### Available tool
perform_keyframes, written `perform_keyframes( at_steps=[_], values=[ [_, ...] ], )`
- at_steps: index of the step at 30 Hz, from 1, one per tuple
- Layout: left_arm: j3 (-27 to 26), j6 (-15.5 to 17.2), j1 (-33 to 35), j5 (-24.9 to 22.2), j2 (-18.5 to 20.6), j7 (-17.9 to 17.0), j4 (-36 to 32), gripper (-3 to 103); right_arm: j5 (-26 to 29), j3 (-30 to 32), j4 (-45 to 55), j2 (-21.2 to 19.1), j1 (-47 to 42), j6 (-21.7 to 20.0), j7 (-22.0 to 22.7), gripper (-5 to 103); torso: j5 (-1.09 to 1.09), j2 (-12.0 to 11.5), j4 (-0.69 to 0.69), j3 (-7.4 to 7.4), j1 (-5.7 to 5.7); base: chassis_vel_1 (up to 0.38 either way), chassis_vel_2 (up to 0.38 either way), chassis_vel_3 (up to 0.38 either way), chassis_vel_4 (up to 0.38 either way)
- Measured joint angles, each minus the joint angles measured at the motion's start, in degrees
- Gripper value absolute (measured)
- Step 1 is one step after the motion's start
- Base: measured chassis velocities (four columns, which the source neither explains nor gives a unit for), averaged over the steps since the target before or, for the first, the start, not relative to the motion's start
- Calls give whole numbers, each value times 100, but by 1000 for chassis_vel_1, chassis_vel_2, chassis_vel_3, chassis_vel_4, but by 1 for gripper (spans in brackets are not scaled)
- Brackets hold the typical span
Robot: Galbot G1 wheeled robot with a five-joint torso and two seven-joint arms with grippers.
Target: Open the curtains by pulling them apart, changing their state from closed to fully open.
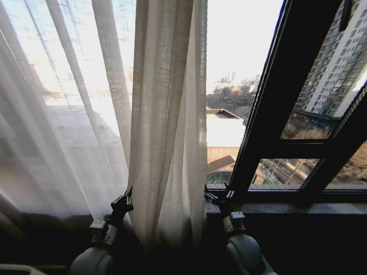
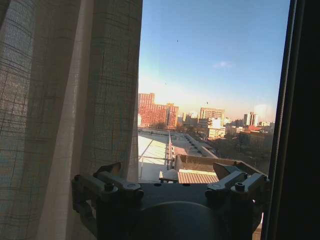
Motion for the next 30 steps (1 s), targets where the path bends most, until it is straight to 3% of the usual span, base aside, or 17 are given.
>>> perform_keyframes(
  at_steps=[30],
  values=[
    [-35, -16, -26, -3, -55, 7, 26, 0, 4, -10, -158, -6, 60, 151, 21, 100, 3, 0, -1, 0, 0, 55, 49, -55, -53]
  ],
)
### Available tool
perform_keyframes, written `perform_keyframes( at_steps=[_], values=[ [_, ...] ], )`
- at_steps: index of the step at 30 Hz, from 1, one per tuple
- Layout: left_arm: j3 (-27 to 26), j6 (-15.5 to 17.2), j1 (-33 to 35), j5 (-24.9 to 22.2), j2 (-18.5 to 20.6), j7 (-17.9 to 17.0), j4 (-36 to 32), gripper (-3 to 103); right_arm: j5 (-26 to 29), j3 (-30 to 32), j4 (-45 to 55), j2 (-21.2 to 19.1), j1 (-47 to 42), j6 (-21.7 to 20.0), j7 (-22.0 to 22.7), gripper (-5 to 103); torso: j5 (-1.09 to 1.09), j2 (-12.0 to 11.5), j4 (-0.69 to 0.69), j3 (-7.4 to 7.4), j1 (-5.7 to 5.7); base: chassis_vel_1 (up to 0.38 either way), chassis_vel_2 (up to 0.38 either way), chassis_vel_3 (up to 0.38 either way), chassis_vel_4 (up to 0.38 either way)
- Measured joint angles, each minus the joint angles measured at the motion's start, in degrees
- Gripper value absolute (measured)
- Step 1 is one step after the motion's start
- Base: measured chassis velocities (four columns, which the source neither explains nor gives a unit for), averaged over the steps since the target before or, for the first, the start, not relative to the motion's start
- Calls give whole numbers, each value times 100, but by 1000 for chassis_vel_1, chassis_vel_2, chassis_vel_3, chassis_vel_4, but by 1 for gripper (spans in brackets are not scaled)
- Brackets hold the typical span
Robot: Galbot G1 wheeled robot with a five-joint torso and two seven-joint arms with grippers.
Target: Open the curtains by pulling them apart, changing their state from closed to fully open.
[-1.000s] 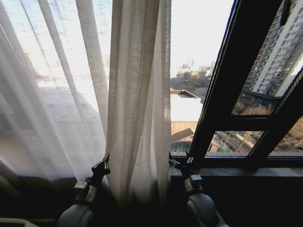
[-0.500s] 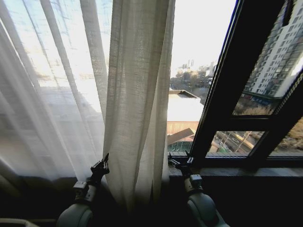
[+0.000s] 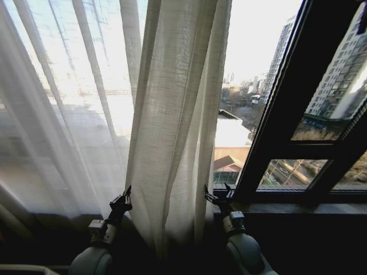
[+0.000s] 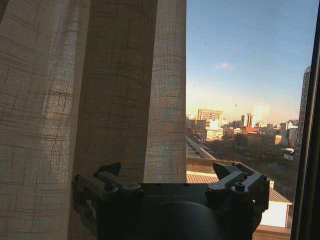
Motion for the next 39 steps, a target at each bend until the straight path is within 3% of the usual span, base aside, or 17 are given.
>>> perform_keyframes(
  at_steps=[6, 12, 14, 16, 17, 19, 21, 24, 25, 26, 29, 30, 32, 33, 35, 38, 39],
  values=[
    [-64, 7, -16, -40, -21, 6, 53, 0, -10, 12, -34, -23, -5, 28, -2, 100, 2, 0, -1, 0, 0, 0, 0, 0, 0],
    [-515, 145, -303, -372, 68, -34, 548, 0, -13, -23, -27, -35, 25, 28, -34, 100, 0, 0, -2, 0, 0, 0, 0, 0, 0],
    [-824, 184, -443, -441, 89, -314, 783, 0, -14, -33, -22, -39, 33, 29, -68, 100, 0, 0, -2, 0, 0, 0, 0, 0, 0],
    [-1126, 332, -538, -466, 76, -900, 908, 0, -17, -34, -22, -43, 31, 31, -101, 100, 1, 0, 0, 0, 0, 0, 0, 0, 0],
    [-1126, 332, -538, -466, 76, -900, 908, 0, -17, -34, -22, -43, 31, 31, -101, 100, 1, 0, 0, 0, 0, 0, 0, 0, 0],
    [-1358, 476, -571, -513, 67, -1467, 962, 0, -18, -31, -22, -47, 17, 37, -113, 100, 1, 0, 1, 0, 0, 0, 0, 0, 0],
    [-1410, 486, -539, -523, 73, -1530, 963, 0, -18, -28, -28, -49, 13, 42, -115, 100, 1, 0, 1, 0, 0, 0, 0, 0, 0],
    [-1304, 339, -356, -408, 19, -958, 784, 0, -18, -23, -64, -47, 22, 53, -117, 100, -2, 0, 1, 0, 0, 0, 0, 0, 0],
    [-1304, 339, -356, -408, 19, -958, 784, 0, -18, -23, -64, -47, 22, 53, -117, 100, -2, 0, 1, 0, 0, 0, 0, 0, 0],
    [-1220, 290, -287, -322, -37, -581, 664, -1, -18, -23, -68, -44, 32, 55, -117, 100, -2, 0, 1, 0, 0, 0, 0, 0, 0],
    [-1016, 223, -154, -158, -124, 253, 369, 10, -9, -3, -69, -42, 38, 60, -117, 100, 1, 0, 0, 0, 0, 0, 0, 0, 0],
    [-1016, 223, -154, -158, -124, 253, 369, 10, -9, -3, -69, -42, 38, 60, -117, 100, 1, 0, 0, 0, 0, 0, 0, 0, 0],
    [-877, 209, -107, 2, -112, 728, 198, 20, 0, 40, -71, -49, 29, 80, -115, 100, 1, 0, 0, 0, 0, 0, 0, 0, 0],
    [-877, 209, -107, 2, -112, 728, 198, 20, 0, 40, -71, -49, 29, 80, -115, 100, 1, 0, 0, 0, 0, 0, 0, 0, 0],
    [-732, 288, -113, 58, -68, 768, 106, 31, 5, 82, -97, -54, 1, 130, -114, 100, 1, 0, 0, 0, 0, 0, 0, 0, 0],
    [-552, 389, -262, 87, 26, 436, 181, 48, 6, 96, -137, -44, -31, 176, -113, 100, 1, 0, 0, 0, 0, 0, 0, 0, 0],
    [-552, 389, -262, 87, 26, 436, 181, 48, 6, 96, -137, -44, -31, 176, -113, 100, 1, 0, 0, 0, 0, 0, 0, 0, 0]
  ],
)
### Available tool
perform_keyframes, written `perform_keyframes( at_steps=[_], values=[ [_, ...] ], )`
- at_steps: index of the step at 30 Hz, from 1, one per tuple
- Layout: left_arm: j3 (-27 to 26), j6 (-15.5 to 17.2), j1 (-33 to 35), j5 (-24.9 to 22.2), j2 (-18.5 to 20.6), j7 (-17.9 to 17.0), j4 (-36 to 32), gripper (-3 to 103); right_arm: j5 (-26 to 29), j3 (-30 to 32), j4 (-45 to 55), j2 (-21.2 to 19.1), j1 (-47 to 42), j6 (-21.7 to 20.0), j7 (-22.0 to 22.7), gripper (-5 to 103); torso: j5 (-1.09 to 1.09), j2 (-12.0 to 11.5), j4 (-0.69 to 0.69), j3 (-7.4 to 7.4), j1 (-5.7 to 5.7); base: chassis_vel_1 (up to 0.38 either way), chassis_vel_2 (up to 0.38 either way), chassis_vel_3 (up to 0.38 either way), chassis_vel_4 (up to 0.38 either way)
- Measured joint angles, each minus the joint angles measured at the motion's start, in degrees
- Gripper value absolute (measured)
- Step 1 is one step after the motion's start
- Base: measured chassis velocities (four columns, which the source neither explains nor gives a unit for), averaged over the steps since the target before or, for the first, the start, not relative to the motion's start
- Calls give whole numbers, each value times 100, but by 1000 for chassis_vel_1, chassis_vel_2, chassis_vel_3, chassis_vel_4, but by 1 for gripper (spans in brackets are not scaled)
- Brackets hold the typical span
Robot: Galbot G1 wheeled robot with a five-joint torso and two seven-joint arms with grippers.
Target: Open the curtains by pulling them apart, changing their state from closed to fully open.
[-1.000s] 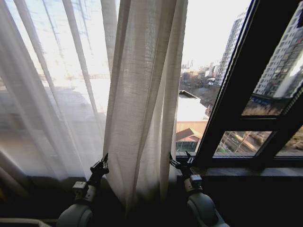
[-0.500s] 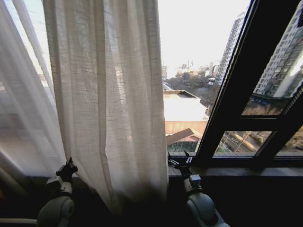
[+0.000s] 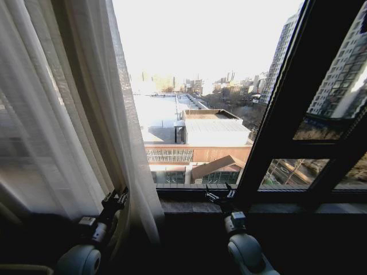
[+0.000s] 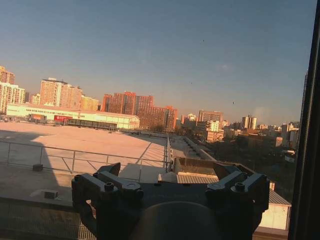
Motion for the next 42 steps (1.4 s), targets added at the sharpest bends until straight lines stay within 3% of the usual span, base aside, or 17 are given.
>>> perform_keyframes(
  at_steps=[1, 3, 4, 8, 10, 13, 15, 24, 29, 31, 34, 42],
  values=[
    [51, 14, -58, 0, 29, -138, 55, 48, 0, 0, -12, 4, -2, 4, 1, 100, 0, 0, -1, 0, 0, 0, 0, 0, 0],
    [194, 66, -286, -5, 101, -612, 277, 58, -3, -17, -68, 12, 3, 7, 3, 100, 0, 0, 0, 0, 0, 0, 0, 0, 0],
    [194, 66, -286, -5, 101, -612, 277, 58, -3, -17, -68, 12, 3, 7, 3, 100, 0, 0, 0, 0, 0, 0, 0, 0, 0],
    [452, 380, -691, -10, 135, -1407, 582, 80, -56, -94, -156, 28, 48, 8, 6, 100, -1, -1, 0, 1, 0, 0, 0, 0, 0],
    [532, 420, -810, -16, 137, -1474, 667, 80, -74, -113, -169, 36, 59, 7, 6, 100, 0, 0, 0, 0, 1, 0, 0, 0, 0],
    [752, 440, -1132, -24, 170, -1518, 961, 96, -122, -151, -190, 51, 69, 7, 9, 100, 0, 0, 0, 0, 0, 0, 0, 0, 0],
    [838, 439, -1274, -30, 191, -1518, 1090, 98, -137, -158, -193, 46, 66, 6, 10, 100, -1, 0, -1, 1, 0, 0, 0, 0, 0],
    [1075, 213, -2142, -178, 285, -1380, 1944, 103, -248, -135, -261, 15, 46, 0, 35, 100, 0, 0, -1, 1, 1, 0, 0, 0, 0],
    [1132, 30, -2537, -277, 339, -1163, 2386, 89, -255, -117, -279, 24, 60, -10, 44, 100, -1, 0, 0, 0, 1, 0, 0, 0, 0],
    [1171, 23, -2645, -306, 342, -1118, 2504, 78, -256, -105, -304, 46, 82, -10, 46, 100, 0, -1, -1, 0, 1, 0, 0, 0, 0],
    [1199, 23, -2667, -311, 342, -1088, 2540, 73, -256, -90, -312, 55, 95, -10, 47, 100, 0, 0, 0, 0, 1, 0, 0, 0, 0],
    [1251, 35, -2725, -322, 346, -1043, 2615, 40, -257, -34, -343, 73, 113, -9, 52, 100, 0, 0, 0, 0, 1, 0, 0, 0, 0]
  ],
)
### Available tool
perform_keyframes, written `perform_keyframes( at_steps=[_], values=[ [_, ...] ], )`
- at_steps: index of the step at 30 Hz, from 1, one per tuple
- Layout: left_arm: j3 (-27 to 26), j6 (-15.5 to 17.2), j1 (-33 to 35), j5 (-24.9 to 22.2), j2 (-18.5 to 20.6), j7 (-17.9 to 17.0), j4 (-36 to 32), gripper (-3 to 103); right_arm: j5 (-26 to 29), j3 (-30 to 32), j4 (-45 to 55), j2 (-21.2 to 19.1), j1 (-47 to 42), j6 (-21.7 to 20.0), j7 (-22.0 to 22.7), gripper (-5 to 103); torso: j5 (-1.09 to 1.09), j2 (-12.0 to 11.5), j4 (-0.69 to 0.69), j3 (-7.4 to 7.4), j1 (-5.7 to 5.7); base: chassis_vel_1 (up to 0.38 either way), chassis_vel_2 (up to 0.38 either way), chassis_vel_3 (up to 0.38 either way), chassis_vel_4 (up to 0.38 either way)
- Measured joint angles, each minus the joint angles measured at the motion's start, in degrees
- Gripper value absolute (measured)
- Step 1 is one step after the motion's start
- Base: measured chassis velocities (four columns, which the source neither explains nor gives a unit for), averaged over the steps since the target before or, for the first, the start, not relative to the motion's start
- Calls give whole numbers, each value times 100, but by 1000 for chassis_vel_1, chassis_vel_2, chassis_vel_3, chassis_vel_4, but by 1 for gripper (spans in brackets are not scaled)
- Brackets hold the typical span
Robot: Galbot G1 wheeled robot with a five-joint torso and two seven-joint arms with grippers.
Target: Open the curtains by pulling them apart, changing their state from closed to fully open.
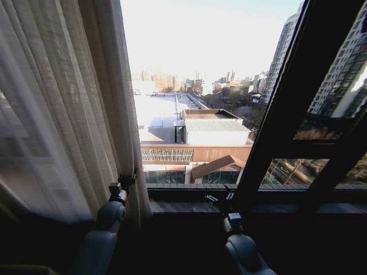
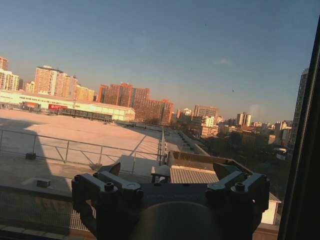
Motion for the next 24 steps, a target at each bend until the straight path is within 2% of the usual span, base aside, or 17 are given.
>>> perform_keyframes(
  at_steps=[1, 4, 6, 7, 9, 10, 12, 16, 19, 22, 23, 24],
  values=[
    [0, 0, 0, 0, 0, 0, 0, 40, 0, 0, 0, 0, 0, 0, 0, 100, 0, 0, 0, 0, 0, 0, 0, 0, 0],
    [12, 12, 2, -12, 2, 0, -22, 23, 0, 21, 23, 0, -13, 1, 2, 100, 0, 0, 0, 0, 0, 0, 0, 0, 0],
    [12, 14, 9, -16, 5, -1, -31, 23, 0, 27, 28, 0, -16, 2, 3, 100, 0, 0, 0, 0, 0, 0, 0, 0, 0],
    [6, 14, 20, -20, 8, -1, -37, 13, 0, 30, 33, 0, -18, 4, 4, 100, 0, 0, 0, 0, 0, 0, 0, 0, 0],
    [-9, 14, 29, -21, 14, -3, -43, 13, 0, 30, 36, 1, -20, 4, 5, 100, 0, 0, 0, 0, 0, 0, 0, 0, 0],
    [-25, 18, 36, -21, 15, -30, -47, 3, -1, 29, 36, 6, -20, 5, 5, 100, 0, 0, 0, 0, 0, 0, 0, 0, 0],
    [-42, 33, 37, -21, 13, -95, -48, 3, -2, 23, 37, 9, -20, 5, 5, 100, 0, 0, 0, 0, 0, 0, 0, 0, 0],
    [-171, 63, -17, -74, -73, -583, 20, 0, -4, -20, 38, 13, -11, 6, 5, 100, 0, 0, 0, 0, 0, 0, 0, 0, 0],
    [-252, -20, -56, -5, -111, -735, 105, 0, -5, -34, 47, 13, -7, 6, 3, 100, 0, 0, -1, 0, 0, 0, 0, 0, 0],
    [-620, 19, -210, 23, -198, -1511, 220, 0, -5, -49, 79, 11, -2, 9, -5, 100, -1, 1, -1, 0, 0, 0, 0, 0, 0],
    [-620, 19, -210, 23, -198, -1511, 220, 0, -5, -49, 79, 11, -2, 9, -5, 100, -1, 1, -1, 0, 0, 0, 0, 0, 0],
    [-790, 37, -265, 31, -200, -1782, 270, 0, -5, -50, 84, 10, -5, 18, -7, 100, -1, 0, -1, 0, 0, 0, 0, 0, 0]
  ],
)
